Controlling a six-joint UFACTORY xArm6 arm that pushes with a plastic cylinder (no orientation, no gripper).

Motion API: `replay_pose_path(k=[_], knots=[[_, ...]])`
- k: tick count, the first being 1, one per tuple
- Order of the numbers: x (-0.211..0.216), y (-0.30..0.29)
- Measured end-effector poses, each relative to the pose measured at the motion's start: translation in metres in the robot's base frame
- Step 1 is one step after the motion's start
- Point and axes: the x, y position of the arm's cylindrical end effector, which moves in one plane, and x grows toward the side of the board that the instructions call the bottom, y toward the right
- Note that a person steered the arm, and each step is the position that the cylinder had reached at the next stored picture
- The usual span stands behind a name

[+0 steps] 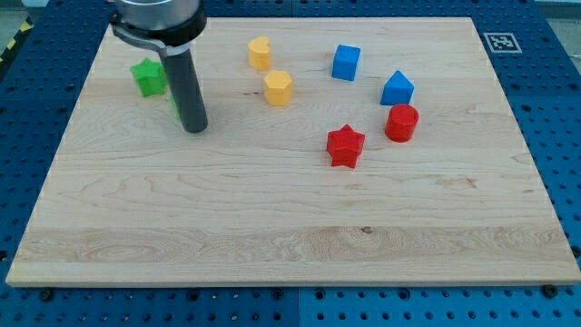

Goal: Nudge the blue cube right a bit

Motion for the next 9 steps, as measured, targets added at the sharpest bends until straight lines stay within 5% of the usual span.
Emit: replay_pose_path(k=[3,6,8,9], knots=[[-0.009,0.040],[-0.094,0.078],[-0.089,0.197],[-0.070,0.192]])
